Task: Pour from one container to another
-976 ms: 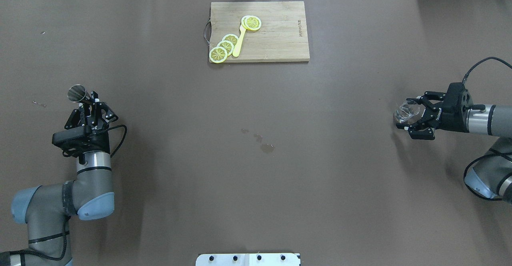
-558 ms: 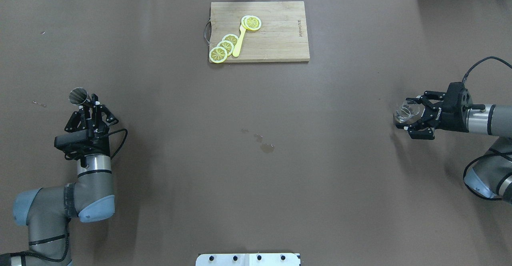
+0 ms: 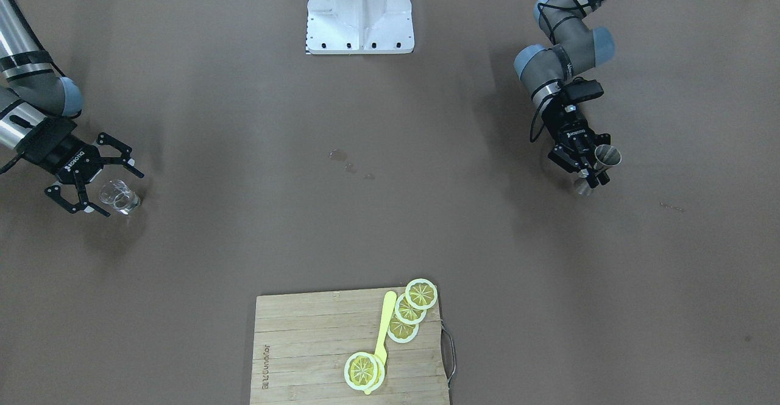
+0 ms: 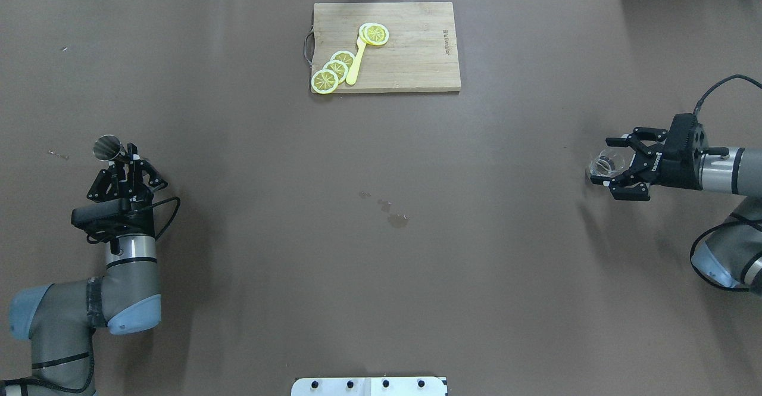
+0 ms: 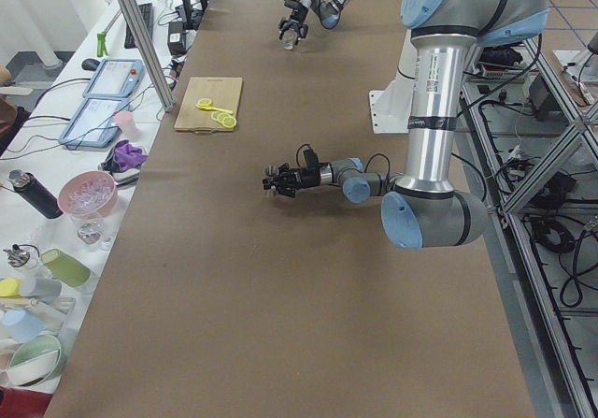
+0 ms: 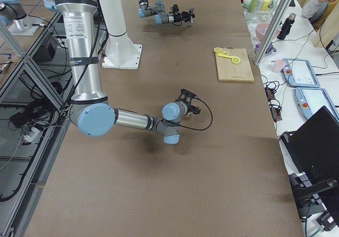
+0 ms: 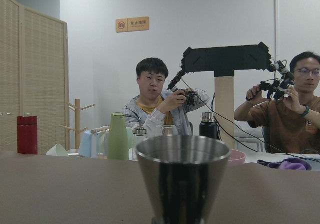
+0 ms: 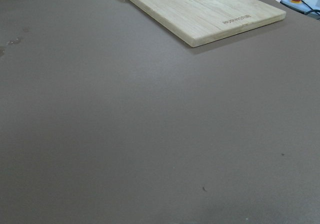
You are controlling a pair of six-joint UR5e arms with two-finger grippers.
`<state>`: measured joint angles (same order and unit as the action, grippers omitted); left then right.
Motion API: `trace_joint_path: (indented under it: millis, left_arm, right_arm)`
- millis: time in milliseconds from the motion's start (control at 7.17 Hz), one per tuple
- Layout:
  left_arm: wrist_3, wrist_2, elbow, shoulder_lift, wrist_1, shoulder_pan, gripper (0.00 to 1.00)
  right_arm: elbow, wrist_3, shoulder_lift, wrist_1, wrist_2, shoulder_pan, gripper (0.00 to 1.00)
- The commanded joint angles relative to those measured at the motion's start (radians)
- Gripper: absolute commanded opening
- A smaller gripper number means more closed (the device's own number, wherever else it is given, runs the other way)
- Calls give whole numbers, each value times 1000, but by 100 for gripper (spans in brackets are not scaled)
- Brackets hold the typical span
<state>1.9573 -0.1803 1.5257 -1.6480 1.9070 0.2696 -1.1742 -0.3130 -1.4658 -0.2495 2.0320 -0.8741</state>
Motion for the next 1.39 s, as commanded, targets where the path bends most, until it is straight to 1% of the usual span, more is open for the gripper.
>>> trace_joint_path:
  millis: [0, 279, 418, 697, 837, 976, 1115, 1255]
  left_arm:
    - [3, 2, 1, 23, 1, -3, 0]
    - [37, 2, 7, 39, 1, -16, 0]
    - [37, 2, 7, 39, 1, -21, 0]
    - [40, 2, 8, 39, 1, -32, 0]
    - [57, 2, 8, 39, 1, -33, 0]
    - [60, 2, 7, 39, 1, -33, 0]
    - [60, 2, 8, 39, 1, -35, 15]
    - [61, 2, 10, 39, 3, -38, 44]
  right_arm:
    - [-80, -5, -5, 94, 101, -101, 100]
    - [-195, -5, -37, 270, 161, -192, 100]
    - [-255, -3, -50, 382, 165, -228, 100]
    - [-358, -3, -64, 682, 166, -288, 100]
    - [-396, -5, -67, 845, 157, -298, 100]
    - [-415, -5, -62, 1012, 143, -313, 100]
    - [-427, -2, -54, 1187, 140, -318, 100]
    - [-433, -3, -51, 1301, 154, -339, 100]
